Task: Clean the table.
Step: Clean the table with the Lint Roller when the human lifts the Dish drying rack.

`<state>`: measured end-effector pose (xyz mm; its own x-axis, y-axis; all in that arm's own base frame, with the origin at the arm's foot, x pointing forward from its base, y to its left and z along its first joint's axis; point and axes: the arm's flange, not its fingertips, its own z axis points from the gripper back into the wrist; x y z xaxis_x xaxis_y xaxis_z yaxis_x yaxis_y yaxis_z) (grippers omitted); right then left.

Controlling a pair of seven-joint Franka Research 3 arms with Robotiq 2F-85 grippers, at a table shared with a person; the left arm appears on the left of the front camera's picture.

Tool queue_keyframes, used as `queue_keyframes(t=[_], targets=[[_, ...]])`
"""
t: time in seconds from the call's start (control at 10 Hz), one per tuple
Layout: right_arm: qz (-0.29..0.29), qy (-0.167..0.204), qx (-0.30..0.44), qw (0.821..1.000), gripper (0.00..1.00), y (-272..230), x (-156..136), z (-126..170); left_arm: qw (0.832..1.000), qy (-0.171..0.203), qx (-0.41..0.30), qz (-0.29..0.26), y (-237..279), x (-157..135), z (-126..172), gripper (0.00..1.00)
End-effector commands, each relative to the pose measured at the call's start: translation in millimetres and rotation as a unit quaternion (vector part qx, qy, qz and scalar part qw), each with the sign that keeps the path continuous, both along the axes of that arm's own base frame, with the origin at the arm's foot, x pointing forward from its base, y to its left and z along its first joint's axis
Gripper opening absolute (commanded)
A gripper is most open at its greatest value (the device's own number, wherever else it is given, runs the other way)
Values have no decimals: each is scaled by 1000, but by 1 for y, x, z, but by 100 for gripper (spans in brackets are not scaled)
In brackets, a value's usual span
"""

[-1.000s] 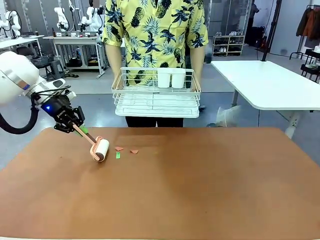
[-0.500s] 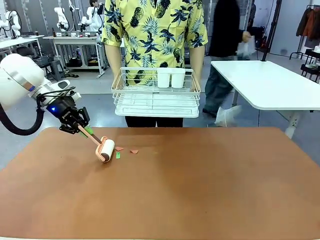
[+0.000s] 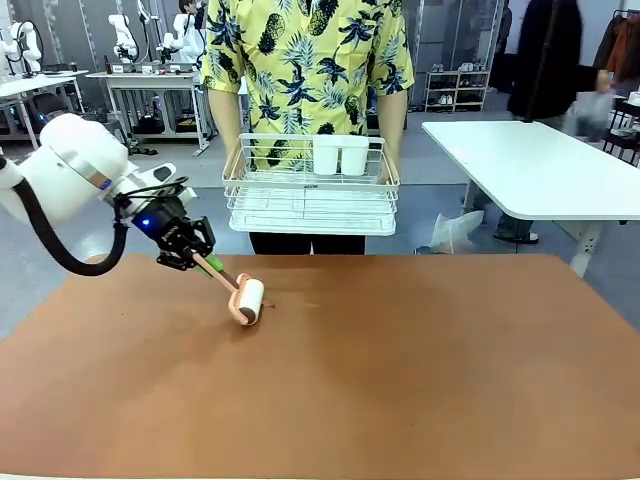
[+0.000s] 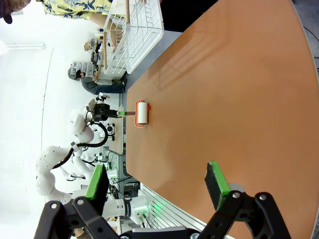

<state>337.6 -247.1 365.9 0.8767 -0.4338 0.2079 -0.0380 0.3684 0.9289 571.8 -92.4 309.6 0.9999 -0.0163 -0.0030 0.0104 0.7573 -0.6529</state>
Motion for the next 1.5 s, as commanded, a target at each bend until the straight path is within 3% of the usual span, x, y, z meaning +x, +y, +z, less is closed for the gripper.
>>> queue_keyframes(t=[0.0,0.3,0.6,0.9,1.1,1.2,1.4], targets=[[-4,-1,2,1000,100,1,0,3,1000,10,-1,19,-34,3,-14,21],[-4,-1,2,1000,100,1,0,3,1000,15,11,13,-93,2,-8,21],[-4,-1,2,1000,100,1,0,3,999,-3,34,-5,-143,1,26,21],[-4,-1,2,1000,100,1,0,3,997,-47,61,-4,-165,0,98,21],[-4,-1,2,1000,100,1,0,3,995,-26,94,23,-169,0,147,21],[-4,-1,2,1000,100,1,0,3,994,-34,106,21,-168,-2,167,21],[-4,-1,2,1000,100,1,0,3,992,-31,124,22,-161,-4,185,21]])
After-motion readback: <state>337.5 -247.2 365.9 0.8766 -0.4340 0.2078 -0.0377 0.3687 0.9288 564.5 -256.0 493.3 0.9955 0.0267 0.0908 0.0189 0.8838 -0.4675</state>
